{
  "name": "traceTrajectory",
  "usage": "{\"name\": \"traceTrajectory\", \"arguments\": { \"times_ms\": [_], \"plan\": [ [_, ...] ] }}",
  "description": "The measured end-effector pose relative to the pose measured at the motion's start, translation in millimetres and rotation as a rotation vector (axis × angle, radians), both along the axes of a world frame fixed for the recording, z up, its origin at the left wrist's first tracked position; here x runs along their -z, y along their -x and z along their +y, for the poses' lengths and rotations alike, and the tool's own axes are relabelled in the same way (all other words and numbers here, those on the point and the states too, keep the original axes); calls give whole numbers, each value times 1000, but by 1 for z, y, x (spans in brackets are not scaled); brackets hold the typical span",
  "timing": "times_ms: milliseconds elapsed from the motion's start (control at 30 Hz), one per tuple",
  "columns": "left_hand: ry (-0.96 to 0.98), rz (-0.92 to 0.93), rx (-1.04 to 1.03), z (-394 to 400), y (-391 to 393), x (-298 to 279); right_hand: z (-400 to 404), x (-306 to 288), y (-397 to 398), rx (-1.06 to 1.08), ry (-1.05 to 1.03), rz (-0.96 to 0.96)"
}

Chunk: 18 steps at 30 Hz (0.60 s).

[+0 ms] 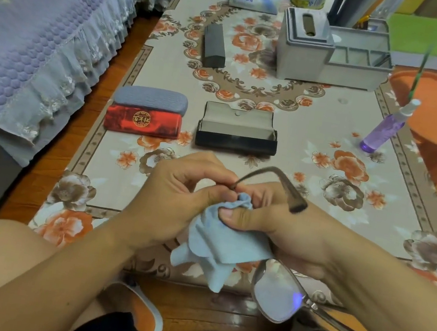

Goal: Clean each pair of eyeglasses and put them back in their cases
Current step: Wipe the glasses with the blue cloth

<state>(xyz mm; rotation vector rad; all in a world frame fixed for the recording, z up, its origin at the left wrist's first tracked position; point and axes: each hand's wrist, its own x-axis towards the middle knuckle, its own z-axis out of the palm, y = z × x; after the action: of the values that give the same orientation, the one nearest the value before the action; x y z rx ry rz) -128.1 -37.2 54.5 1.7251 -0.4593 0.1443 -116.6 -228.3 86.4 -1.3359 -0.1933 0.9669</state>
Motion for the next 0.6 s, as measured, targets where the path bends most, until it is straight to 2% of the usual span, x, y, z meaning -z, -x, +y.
{"name": "traceTrajectory", "arguments": {
  "times_ms": [200,467,600],
  "plan": [
    [34,29,21,1,3,1,-2,-3,-5,-14,-38,112],
    [41,26,60,-3,1,1,7,5,1,32,-1,13],
    [-70,47,116,7,0,-7,0,3,-3,-12,97,-119]
  ]
}}
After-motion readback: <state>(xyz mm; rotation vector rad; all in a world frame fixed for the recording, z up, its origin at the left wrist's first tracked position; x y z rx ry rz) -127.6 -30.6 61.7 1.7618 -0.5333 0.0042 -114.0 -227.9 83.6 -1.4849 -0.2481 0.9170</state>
